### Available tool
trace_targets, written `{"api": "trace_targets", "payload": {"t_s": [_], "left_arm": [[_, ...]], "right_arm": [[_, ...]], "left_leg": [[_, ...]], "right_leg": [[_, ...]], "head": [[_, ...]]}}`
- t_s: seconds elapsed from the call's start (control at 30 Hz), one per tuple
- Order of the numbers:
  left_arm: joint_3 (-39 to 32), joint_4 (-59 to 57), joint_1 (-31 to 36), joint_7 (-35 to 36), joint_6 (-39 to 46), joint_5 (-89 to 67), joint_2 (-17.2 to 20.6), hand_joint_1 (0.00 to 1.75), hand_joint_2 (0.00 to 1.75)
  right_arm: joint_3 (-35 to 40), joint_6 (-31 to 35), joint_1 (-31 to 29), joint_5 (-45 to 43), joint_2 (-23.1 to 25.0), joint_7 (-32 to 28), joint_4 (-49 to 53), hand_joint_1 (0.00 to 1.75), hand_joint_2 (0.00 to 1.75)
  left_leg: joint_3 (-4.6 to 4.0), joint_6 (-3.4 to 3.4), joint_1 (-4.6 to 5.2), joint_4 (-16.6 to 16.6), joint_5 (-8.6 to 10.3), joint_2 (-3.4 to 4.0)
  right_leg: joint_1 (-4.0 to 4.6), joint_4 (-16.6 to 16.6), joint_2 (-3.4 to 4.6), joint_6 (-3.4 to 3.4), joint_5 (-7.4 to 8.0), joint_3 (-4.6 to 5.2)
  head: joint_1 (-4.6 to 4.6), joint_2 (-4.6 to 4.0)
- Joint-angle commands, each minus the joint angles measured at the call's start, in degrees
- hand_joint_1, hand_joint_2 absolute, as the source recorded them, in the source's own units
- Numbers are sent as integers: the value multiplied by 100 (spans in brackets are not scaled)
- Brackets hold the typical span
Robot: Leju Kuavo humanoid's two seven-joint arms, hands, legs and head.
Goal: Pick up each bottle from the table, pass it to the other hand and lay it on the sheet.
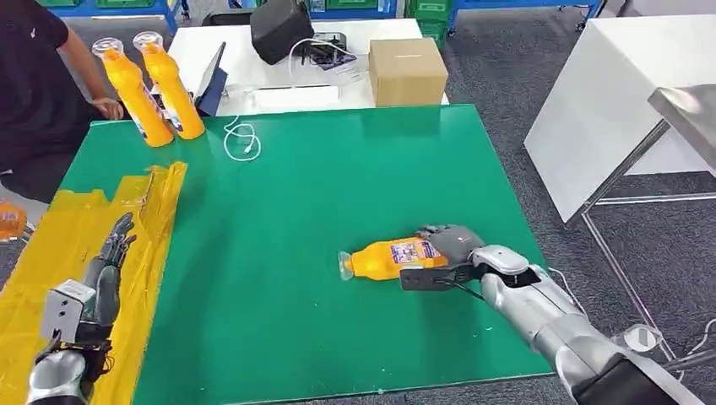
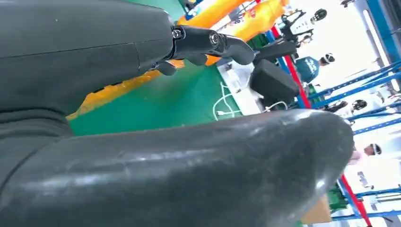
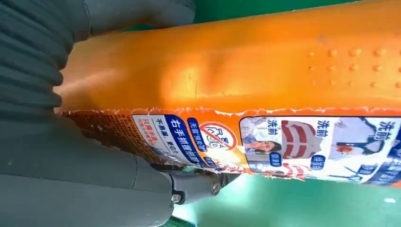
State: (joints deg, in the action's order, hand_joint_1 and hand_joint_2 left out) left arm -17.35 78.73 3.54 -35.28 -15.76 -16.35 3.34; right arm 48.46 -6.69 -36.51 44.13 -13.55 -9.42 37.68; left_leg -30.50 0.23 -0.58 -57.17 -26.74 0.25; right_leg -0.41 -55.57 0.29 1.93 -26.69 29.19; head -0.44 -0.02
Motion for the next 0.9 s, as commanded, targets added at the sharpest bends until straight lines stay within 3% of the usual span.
{"api": "trace_targets", "payload": {"t_s": [0.03, 0.1, 0.23, 0.3, 0.4, 0.43, 0.57, 0.6, 0.63, 0.73, 0.9], "left_arm": [[-19, 100, -3, 321, -509, 774, -253, 0, 0], [-68, 299, -123, 414, -589, 963, -342, 0, 0], [-10, 1182, -435, 829, -1192, 2302, -910, 0, 0], [109, 1287, -463, 892, -1178, 2445, -988, 0, 0], [225, 1352, -485, 893, -1188, 2606, -1027, 0, 0], [365, 1499, -557, 892, -1133, 2669, -1168, 0, 175], [844, 1878, -766, 761, -748, 2407, -1377, 0, 175], [1022, 1941, -793, 656, -941, 2503, -1410, 0, 175], [1382, 2047, -861, 670, -817, 2299, -1559, 0, 175], [1937, 2069, -876, 645, -405, 2208, -1393, 0, 175], [2181, 1949, -830, 690, -416, 2299, -1298, 0, 175]], "right_arm": [[-545, 362, 565, -549, 474, -101, -292, 175, 175], [-905, 538, 721, -762, 595, -154, 86, 175, 175], [-2056, 716, 1439, -1615, 1221, -559, 2048, 175, 175], [-2160, 648, 1558, -1775, 1325, -510, 2442, 175, 175], [-2308, 549, 1649, -2044, 1415, -654, 2705, 175, 175], [-2469, 443, 1785, -2402, 1591, -903, 3046, 175, 175], [-2341, 288, 1866, -2616, 1777, -655, 3489, 175, 175], [-2289, -67, 1836, -2979, 1917, -976, 3505, 175, 175], [-2066, 14, 1706, -2892, 2203, -812, 3398, 175, 175], [-1645, 227, 1503, -2924, 2417, -641, 3169, 175, 175], [-1158, 331, 1186, -2945, 2754, -550, 2372, 175, 175]], "left_leg": [[-7, -1, -9, 7, 16, -13], [-20, -1, -10, 12, 24, -15], [-27, -2, -14, 20, 18, 27], [-9, -3, -16, 4, 7, 32], [-42, -5, -5, -6, 7, 21], [-66, -3, -4, -6, 13, 4], [-112, 3, -6, -19, 15, -42], [-118, 1, -8, -14, 20, -34], [-119, 2, -3, -10, 19, -36], [-127, 0, -5, -16, 17, -25], [-122, -4, -2, -5, 23, -24]], "right_leg": [[9, 13, -13, -5, 14, 1], [10, 18, -15, -6, 22, 11], [16, 25, 25, -8, 28, 13], [25, 7, 29, -3, 13, -54], [13, -14, 21, -3, 4, -16], [13, -12, 9, 0, 7, -1], [14, -17, -46, 4, -3, 24], [16, -15, -35, 4, 4, 32], [11, -13, -34, 4, 3, 31], [7, -18, -25, 0, 3, 44], [3, -10, -22, -4, 9, 43]], "head": [[-2, 0], [-2, 0], [0, 0], [4, 0], [-9, 0], [-9, 0], [-2, 0], [-2, 0], [-4, 0], [0, 0], [-4, 0]]}}
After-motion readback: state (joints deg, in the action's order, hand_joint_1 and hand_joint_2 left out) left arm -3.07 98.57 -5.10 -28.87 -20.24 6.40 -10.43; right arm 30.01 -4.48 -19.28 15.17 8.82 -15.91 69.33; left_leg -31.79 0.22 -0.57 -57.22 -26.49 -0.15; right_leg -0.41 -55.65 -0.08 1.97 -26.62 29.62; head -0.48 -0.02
